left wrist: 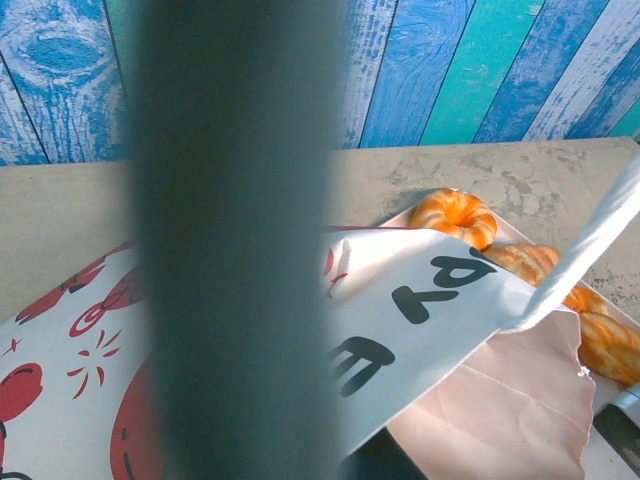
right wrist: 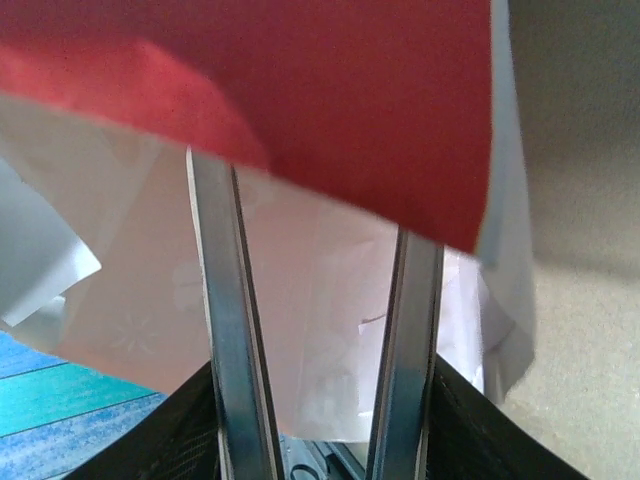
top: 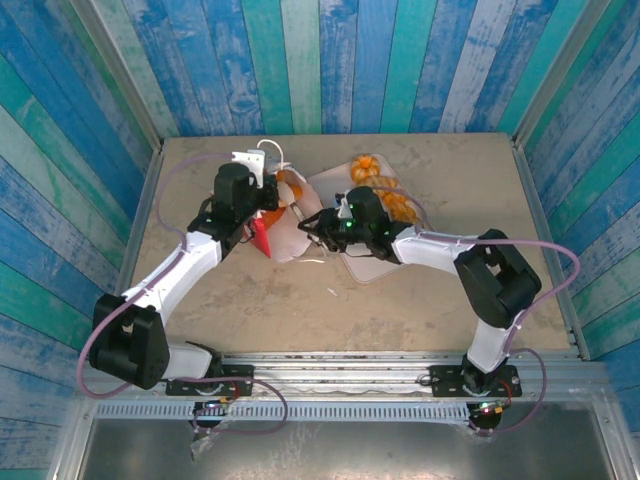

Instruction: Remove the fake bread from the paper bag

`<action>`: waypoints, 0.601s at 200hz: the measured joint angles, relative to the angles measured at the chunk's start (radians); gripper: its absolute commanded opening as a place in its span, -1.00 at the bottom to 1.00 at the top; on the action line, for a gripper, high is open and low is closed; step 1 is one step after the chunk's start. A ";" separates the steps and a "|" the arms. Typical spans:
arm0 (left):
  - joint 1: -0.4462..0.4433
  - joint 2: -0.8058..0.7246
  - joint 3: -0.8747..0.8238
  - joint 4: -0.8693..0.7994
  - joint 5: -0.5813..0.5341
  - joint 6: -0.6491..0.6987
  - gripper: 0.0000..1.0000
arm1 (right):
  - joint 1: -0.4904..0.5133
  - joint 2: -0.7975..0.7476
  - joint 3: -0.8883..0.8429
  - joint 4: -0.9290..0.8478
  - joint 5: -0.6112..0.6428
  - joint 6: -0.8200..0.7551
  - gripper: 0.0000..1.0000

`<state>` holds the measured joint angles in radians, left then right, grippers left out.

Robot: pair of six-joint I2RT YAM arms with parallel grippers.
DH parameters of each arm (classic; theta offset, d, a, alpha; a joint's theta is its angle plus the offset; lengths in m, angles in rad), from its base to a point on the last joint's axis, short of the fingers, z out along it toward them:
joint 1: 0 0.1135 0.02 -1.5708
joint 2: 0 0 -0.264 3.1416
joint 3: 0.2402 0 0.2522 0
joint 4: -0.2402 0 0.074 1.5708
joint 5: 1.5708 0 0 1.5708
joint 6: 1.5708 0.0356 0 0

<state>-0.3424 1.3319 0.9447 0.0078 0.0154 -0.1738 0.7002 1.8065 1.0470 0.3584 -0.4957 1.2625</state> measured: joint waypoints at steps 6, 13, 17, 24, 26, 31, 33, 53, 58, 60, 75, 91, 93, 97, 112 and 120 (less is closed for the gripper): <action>0.000 0.000 0.000 0.000 0.002 0.000 -0.85 | 0.000 0.005 0.000 0.008 0.000 0.003 -0.03; 0.000 0.000 0.000 0.000 0.002 0.000 -0.85 | 0.000 0.010 0.000 0.019 0.000 0.006 -0.02; 0.000 0.000 0.000 0.000 0.002 0.000 -0.85 | -0.001 0.013 0.000 0.024 0.001 0.009 -0.02; 0.000 0.000 0.000 0.000 0.002 0.000 -0.85 | -0.001 0.016 0.000 0.033 0.001 0.011 -0.02; 0.000 0.000 0.000 0.000 0.002 0.000 -0.85 | -0.001 0.016 0.000 0.035 0.001 0.013 -0.02; 0.000 0.000 0.000 0.000 0.002 0.000 -0.85 | -0.001 0.018 0.000 0.043 0.001 0.014 -0.02; 0.000 0.000 0.000 0.000 0.002 0.000 -0.85 | -0.001 0.018 0.000 0.045 0.002 0.014 -0.02; 0.000 0.000 0.000 0.000 0.003 0.000 -0.85 | -0.002 0.026 0.000 0.069 0.004 0.021 -0.02; 0.000 0.000 0.000 0.000 0.003 0.000 -0.85 | -0.002 0.028 0.000 0.074 0.005 0.021 -0.02; 0.000 0.000 0.000 0.000 0.003 0.000 -0.85 | -0.002 0.029 0.000 0.074 0.005 0.021 -0.02; 0.000 0.000 0.000 0.000 0.004 0.000 -0.85 | -0.003 0.039 0.000 0.090 0.006 0.024 -0.02; 0.000 0.000 0.000 -0.001 0.005 0.000 -0.85 | -0.003 0.056 0.000 0.107 0.005 0.024 -0.02; 0.000 0.000 0.000 -0.001 0.005 0.000 -0.85 | -0.003 0.058 0.001 0.109 0.006 0.024 -0.02; 0.000 0.000 0.000 -0.002 0.005 0.000 -0.85 | -0.003 0.063 0.002 0.113 0.005 0.024 -0.02; 0.000 0.000 0.000 -0.003 0.006 0.000 -0.85 | -0.003 0.080 0.007 0.122 0.005 0.024 -0.02; 0.000 0.000 0.000 -0.005 0.006 0.001 -0.85 | -0.003 0.086 0.011 0.124 0.005 0.024 -0.04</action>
<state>-0.3424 1.3319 0.9447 0.0029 0.0216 -0.1730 0.6968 1.8927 1.0576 0.4820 -0.4908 1.2861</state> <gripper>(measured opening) 0.075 0.491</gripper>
